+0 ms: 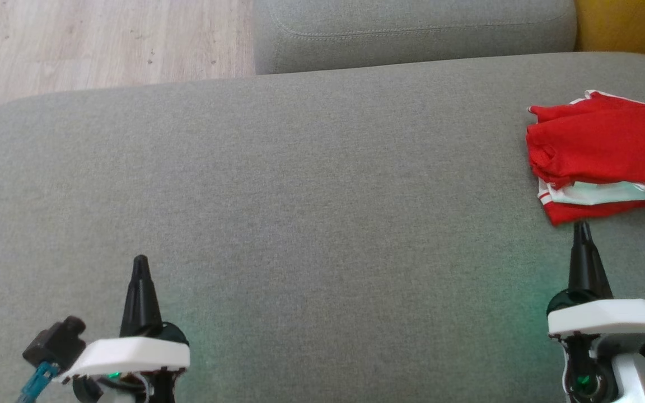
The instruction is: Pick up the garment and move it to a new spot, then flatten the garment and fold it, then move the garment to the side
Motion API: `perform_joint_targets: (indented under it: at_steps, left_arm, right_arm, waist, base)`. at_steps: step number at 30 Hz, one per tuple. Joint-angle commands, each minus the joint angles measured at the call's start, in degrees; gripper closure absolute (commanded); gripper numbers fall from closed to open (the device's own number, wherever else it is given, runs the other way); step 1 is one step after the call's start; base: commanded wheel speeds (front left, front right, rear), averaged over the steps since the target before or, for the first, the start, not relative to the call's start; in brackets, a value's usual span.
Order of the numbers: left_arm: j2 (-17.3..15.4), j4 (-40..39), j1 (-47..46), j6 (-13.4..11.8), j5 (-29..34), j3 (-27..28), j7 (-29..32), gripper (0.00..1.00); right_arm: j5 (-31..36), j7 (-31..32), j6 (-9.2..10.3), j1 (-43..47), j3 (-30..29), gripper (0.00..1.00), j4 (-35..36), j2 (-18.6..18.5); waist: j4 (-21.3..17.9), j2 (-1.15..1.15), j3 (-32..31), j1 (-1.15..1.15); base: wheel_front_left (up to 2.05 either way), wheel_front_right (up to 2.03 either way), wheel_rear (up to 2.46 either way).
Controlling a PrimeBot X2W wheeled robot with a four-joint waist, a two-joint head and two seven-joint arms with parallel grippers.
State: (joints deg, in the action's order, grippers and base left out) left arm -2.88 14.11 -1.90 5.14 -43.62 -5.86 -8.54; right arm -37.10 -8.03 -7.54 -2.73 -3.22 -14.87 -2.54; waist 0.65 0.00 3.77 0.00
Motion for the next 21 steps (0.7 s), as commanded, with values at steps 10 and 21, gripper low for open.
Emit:
perform_joint_targets:
  at_steps: [10, 21]
  left_arm:
    - [-0.7, -1.5, -2.8, 0.7, -6.9, 2.2, 1.8, 1.00]
    - [-0.8, -1.3, -3.0, 1.0, -13.4, 3.5, 3.6, 1.00]
  right_arm:
    - [-7.8, 1.8, 0.02, -2.4, -0.2, 1.00, 1.6, -0.7]
    - [-15.1, 3.6, 0.03, -2.5, -0.5, 1.00, 1.5, -0.7]
  waist:
    - [-0.1, 0.00, -0.5, 0.00]
    - [-0.2, 0.00, -0.9, 0.00]
  base:
    - [0.00, 0.00, 0.00]
    - [0.00, 0.00, 0.00]
